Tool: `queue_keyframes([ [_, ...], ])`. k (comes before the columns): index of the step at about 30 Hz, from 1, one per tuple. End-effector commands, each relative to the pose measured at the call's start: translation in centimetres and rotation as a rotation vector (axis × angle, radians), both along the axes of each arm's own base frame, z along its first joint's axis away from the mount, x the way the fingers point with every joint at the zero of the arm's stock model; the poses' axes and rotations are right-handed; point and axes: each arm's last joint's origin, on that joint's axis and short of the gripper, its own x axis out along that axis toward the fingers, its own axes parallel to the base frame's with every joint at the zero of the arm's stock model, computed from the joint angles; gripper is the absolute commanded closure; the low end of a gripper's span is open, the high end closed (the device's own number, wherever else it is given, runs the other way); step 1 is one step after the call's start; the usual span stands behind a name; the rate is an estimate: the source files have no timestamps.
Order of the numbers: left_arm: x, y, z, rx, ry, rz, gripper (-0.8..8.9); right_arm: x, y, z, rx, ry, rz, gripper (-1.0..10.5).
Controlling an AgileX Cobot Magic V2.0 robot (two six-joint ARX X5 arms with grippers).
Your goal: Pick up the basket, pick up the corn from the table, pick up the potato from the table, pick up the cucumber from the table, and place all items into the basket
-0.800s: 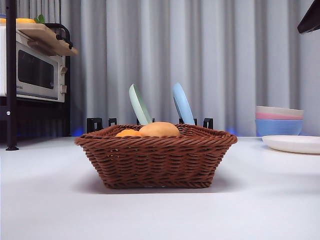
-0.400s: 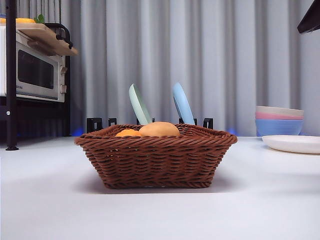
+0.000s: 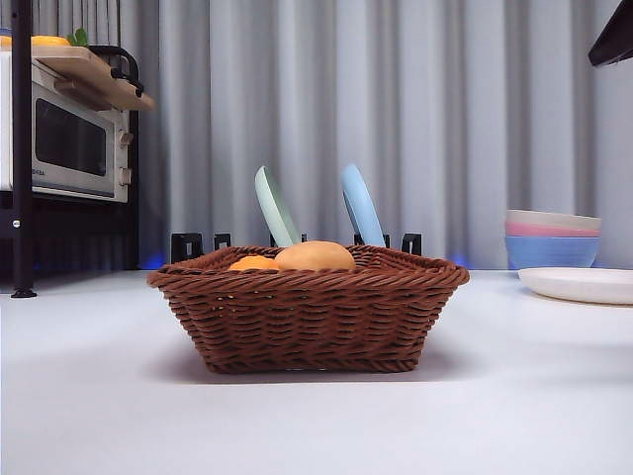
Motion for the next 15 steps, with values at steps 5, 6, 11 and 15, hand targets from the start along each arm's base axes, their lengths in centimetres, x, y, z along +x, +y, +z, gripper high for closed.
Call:
queue_keyframes([
  [5,0.1,0.0,-0.5,-0.003,0.01,0.004,8.17,0.0,0.0,-0.2,-0.023,-0.006,0.007,9.5],
  [6,0.1,0.0,-0.5,-0.003,0.01,0.005,8.17,0.0,0.0,-0.2,-0.023,-0.005,0.008,9.5],
  [11,0.1,0.0,-0.5,-0.003,0.01,0.004,8.17,-1.2,-1.0,0.5,-0.087,-0.103,-0.009,9.5],
  [15,0.1,0.0,-0.5,-0.003,0.01,0.004,8.17,-1.9,-2.3,0.5,-0.085,-0.159,-0.085,9.5],
])
